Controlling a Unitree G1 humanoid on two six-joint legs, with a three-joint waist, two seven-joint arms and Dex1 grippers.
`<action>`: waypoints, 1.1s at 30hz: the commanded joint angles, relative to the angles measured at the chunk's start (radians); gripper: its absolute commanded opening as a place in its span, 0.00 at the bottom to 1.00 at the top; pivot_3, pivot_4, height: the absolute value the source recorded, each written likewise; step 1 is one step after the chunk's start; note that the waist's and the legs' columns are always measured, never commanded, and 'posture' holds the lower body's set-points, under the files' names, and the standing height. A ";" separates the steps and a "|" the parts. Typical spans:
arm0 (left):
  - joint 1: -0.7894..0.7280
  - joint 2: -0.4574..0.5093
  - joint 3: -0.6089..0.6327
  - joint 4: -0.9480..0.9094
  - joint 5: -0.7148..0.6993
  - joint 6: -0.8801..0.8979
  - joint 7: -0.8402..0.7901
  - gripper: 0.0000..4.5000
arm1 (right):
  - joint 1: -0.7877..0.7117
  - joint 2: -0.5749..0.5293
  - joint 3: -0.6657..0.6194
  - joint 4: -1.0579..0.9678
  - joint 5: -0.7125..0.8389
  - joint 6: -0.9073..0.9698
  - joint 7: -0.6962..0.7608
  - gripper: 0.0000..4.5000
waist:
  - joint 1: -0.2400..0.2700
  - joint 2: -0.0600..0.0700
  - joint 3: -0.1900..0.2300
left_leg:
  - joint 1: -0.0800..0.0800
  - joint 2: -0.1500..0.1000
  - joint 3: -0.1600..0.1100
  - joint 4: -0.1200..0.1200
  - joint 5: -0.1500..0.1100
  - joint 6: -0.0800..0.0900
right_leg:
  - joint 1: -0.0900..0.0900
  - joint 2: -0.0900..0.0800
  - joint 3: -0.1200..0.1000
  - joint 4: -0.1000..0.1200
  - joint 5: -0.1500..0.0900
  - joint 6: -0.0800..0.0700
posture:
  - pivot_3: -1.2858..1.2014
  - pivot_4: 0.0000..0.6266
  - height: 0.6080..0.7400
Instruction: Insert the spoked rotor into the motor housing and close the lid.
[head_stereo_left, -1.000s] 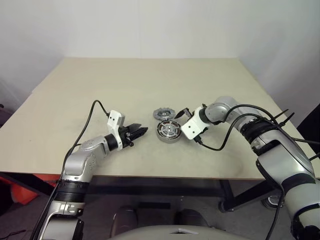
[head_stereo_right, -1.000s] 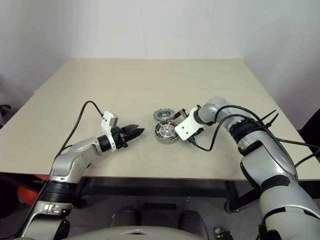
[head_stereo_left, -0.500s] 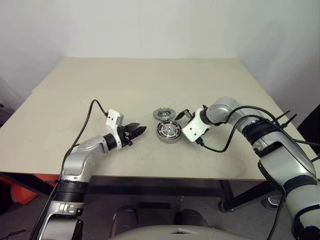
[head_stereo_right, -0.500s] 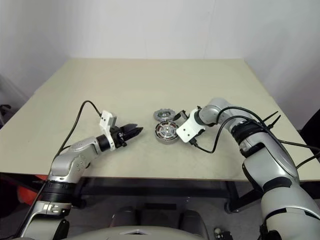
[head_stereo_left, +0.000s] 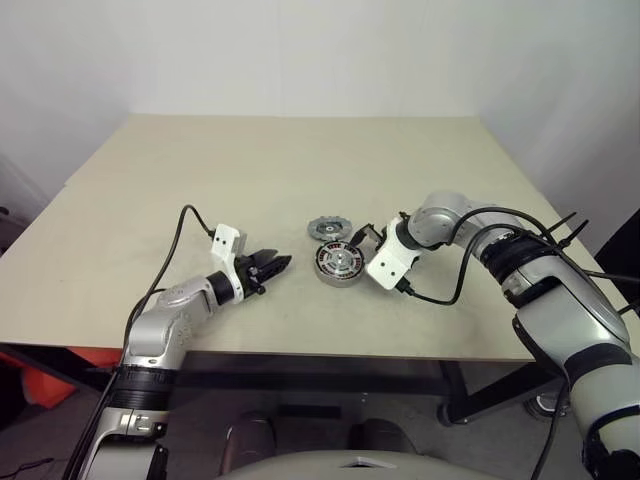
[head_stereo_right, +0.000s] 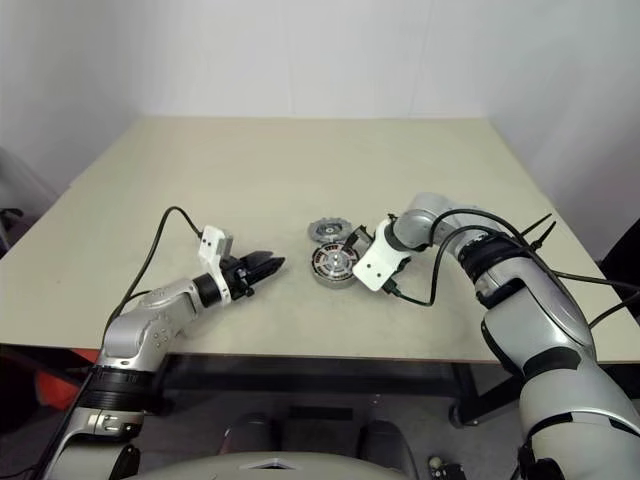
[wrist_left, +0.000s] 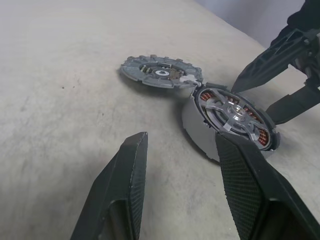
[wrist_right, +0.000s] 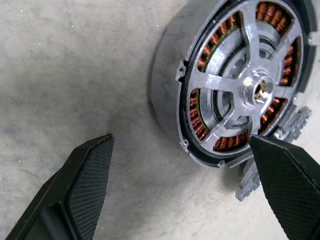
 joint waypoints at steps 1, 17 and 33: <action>0.007 -0.015 0.013 -0.060 -0.006 -0.019 0.022 0.50 | -0.001 -0.005 0.063 0.085 -0.062 -0.046 0.056 0.99 | 0.001 0.000 0.000 | 0.000 0.000 0.000 0.000 0.000 0.000 | 0.000 0.000 0.000 0.000 0.000 0.000 | 0.52 0.00 1.00; 0.109 -0.063 0.020 -0.152 -0.012 -0.018 0.095 0.50 | -0.102 0.049 0.113 0.264 -0.128 -0.131 0.032 0.40 | -0.003 -0.001 -0.001 | 0.002 0.000 0.000 0.000 0.000 0.001 | 0.003 0.000 0.001 -0.001 -0.004 0.007 | 0.52 0.00 1.00; 0.093 -0.075 0.006 -0.122 0.000 -0.028 0.104 0.50 | -0.074 0.065 -0.043 0.215 0.079 0.001 0.175 0.00 | -0.004 0.000 0.000 | -0.002 0.001 0.000 0.000 -0.001 0.002 | 0.002 0.000 0.001 -0.004 -0.001 0.002 | 0.52 0.00 1.00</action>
